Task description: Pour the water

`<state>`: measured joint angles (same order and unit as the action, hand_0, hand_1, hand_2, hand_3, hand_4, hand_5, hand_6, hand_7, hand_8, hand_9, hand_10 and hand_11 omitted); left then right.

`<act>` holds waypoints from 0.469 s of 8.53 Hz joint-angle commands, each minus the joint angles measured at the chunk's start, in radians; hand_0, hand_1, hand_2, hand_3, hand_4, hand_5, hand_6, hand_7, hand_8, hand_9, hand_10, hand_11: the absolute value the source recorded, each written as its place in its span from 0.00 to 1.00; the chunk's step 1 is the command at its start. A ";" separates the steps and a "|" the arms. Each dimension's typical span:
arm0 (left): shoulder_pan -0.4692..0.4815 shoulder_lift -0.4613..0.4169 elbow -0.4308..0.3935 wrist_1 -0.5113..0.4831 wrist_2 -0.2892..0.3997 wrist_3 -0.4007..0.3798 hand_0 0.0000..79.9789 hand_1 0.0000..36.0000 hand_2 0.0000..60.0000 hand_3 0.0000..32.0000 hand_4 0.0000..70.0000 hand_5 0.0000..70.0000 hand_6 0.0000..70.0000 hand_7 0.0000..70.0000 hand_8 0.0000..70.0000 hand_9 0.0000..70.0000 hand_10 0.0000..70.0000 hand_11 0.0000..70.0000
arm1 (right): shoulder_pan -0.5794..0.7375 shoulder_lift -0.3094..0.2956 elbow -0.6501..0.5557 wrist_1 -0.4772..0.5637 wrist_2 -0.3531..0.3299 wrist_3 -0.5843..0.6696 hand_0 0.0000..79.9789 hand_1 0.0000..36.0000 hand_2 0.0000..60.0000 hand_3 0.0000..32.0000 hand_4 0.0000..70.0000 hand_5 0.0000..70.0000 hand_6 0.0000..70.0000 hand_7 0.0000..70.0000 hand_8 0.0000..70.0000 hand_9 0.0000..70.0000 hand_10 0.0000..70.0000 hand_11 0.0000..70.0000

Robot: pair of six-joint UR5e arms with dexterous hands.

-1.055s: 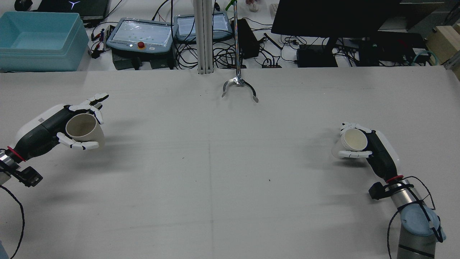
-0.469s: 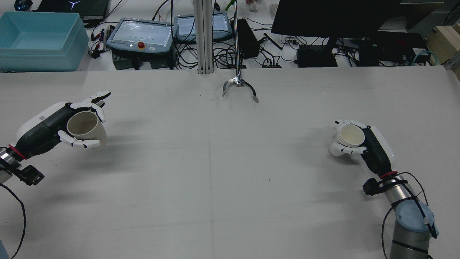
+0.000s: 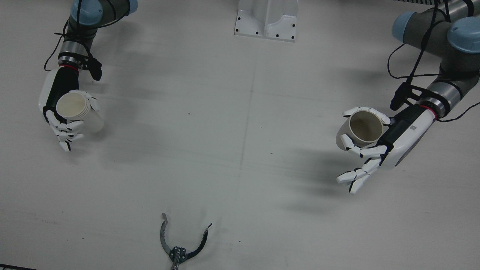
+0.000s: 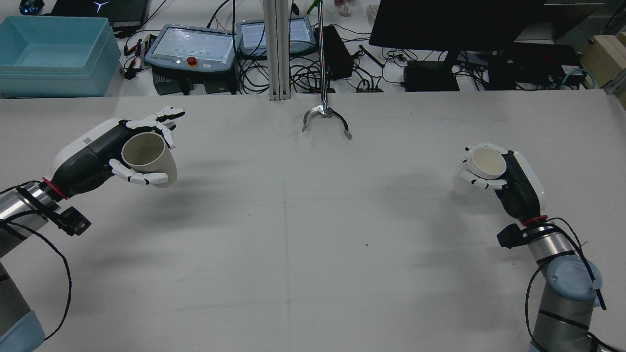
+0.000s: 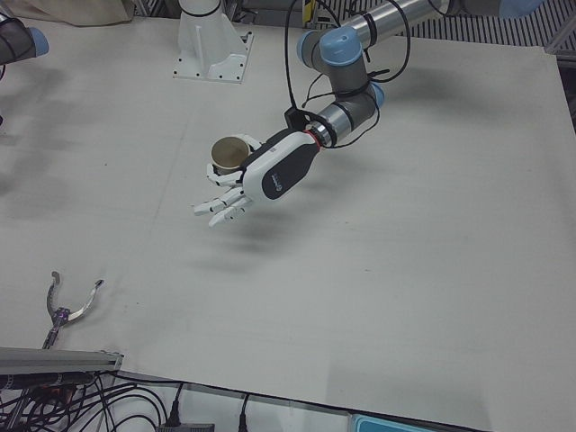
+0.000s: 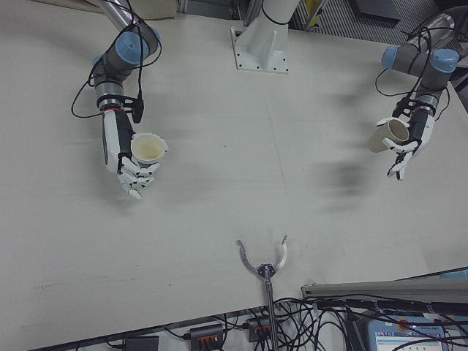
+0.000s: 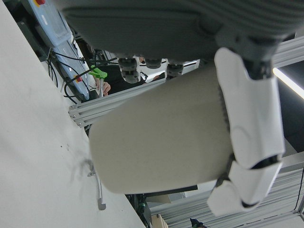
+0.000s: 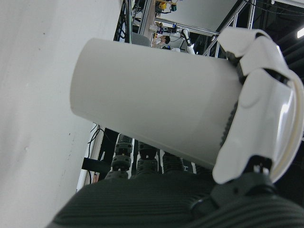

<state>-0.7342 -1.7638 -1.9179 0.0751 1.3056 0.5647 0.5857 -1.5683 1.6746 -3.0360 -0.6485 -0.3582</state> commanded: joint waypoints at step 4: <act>0.155 -0.356 0.054 0.207 0.034 0.015 0.62 1.00 1.00 0.00 0.97 1.00 0.12 0.25 0.03 0.06 0.09 0.16 | 0.148 0.005 0.149 -0.119 -0.134 -0.008 0.59 1.00 1.00 0.00 0.39 1.00 0.75 1.00 0.57 0.78 0.21 0.34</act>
<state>-0.6696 -2.0006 -1.9111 0.2356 1.3355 0.5731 0.7119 -1.5662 1.7756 -3.1146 -0.7642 -0.3642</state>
